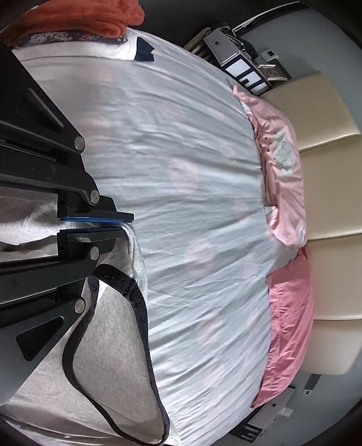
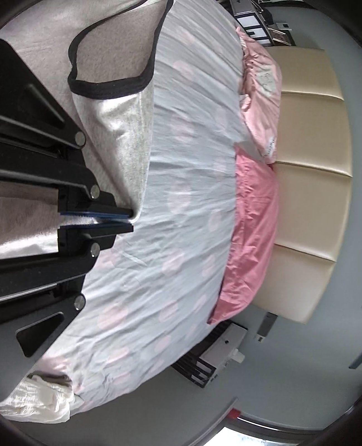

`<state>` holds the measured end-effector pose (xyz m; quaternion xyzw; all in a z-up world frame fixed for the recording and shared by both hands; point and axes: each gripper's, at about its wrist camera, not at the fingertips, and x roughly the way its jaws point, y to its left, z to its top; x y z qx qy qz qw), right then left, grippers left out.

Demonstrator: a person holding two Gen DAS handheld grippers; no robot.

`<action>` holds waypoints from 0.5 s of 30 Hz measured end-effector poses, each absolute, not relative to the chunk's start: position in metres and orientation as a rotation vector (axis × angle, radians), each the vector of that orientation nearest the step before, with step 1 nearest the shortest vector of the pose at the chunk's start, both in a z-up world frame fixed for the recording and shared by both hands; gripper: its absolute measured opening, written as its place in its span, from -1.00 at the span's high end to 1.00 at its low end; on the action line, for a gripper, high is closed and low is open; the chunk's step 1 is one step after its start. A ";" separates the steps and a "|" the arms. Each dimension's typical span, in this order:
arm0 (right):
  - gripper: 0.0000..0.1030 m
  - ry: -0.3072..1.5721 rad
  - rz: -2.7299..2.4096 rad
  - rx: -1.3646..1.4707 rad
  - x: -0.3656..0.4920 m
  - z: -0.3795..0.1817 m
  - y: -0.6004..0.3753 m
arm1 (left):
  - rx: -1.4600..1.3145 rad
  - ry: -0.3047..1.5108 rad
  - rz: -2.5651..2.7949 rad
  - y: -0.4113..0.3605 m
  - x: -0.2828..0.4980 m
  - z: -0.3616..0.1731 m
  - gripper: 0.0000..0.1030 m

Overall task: Fold clothes
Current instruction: 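Lower the grey shirt onto the bed and open both tools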

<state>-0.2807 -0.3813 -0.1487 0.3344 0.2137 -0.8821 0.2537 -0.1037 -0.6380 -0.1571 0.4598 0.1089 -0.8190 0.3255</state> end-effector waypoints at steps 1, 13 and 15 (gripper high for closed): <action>0.94 0.587 -2.380 0.937 -0.287 -0.163 -0.385 | 1.228 0.292 -2.144 -0.642 -0.109 -0.169 0.94; 0.85 0.563 -2.222 1.143 -0.318 -0.240 -0.397 | 1.357 0.306 -2.102 -0.647 -0.131 -0.230 0.77; 0.51 0.558 -2.218 1.181 -0.322 -0.237 -0.394 | 1.345 0.316 -2.097 -0.646 -0.125 -0.221 0.51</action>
